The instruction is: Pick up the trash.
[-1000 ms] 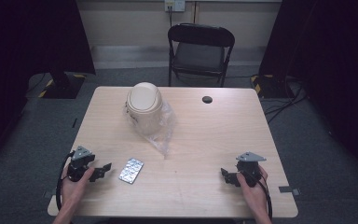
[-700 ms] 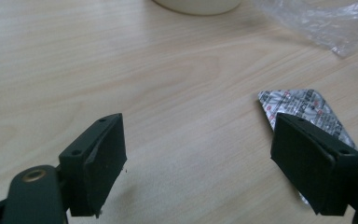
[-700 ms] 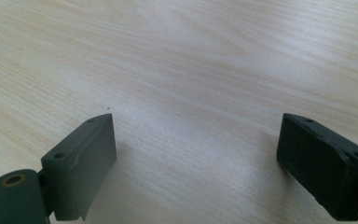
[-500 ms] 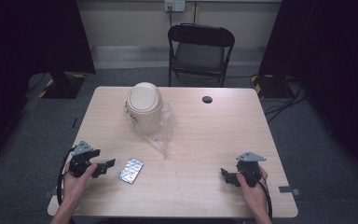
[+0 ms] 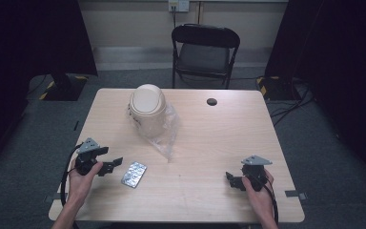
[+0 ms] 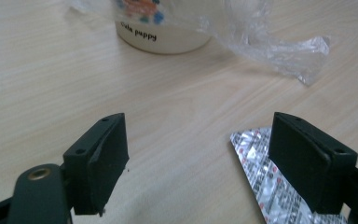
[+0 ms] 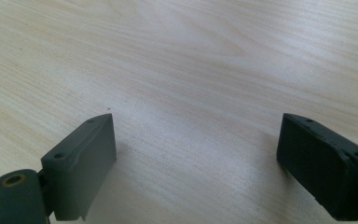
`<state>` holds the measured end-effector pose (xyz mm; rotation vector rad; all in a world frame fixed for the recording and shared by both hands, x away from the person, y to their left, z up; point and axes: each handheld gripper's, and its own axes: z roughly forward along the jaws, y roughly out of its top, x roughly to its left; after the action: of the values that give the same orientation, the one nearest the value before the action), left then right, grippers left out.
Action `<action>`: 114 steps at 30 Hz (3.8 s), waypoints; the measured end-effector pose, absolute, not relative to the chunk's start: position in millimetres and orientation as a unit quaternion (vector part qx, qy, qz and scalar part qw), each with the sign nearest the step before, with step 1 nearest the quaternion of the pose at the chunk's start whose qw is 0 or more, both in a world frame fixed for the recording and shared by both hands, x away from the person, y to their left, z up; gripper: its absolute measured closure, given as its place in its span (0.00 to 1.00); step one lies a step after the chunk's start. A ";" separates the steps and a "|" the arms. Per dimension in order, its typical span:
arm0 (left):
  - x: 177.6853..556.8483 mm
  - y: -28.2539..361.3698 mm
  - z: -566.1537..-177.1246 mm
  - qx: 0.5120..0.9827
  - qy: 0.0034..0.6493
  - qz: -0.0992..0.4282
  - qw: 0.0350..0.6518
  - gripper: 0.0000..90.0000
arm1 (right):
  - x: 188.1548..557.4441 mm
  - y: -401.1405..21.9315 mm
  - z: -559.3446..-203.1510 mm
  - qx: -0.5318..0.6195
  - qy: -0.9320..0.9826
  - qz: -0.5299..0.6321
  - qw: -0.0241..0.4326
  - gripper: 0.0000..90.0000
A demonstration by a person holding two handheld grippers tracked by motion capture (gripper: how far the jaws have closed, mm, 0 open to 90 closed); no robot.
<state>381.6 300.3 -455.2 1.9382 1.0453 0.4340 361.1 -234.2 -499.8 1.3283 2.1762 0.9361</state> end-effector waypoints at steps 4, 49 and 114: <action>386.9 297.1 -450.8 0.778 0.414 0.175 0.439 0.22 | 361.1 -234.2 -499.8 0.478 0.783 0.337 0.211 0.12; 464.5 242.8 -367.8 0.782 0.340 0.194 0.485 0.21 | 361.0 -234.1 -499.8 0.479 0.783 0.337 0.211 0.12; 497.7 218.6 -367.4 0.788 0.346 0.166 0.482 0.20 | 361.1 -234.2 -499.8 0.478 0.783 0.337 0.211 0.12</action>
<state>497.7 218.6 -367.4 1.9207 0.8429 0.4056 361.1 -234.2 -499.8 1.3295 2.1758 0.9360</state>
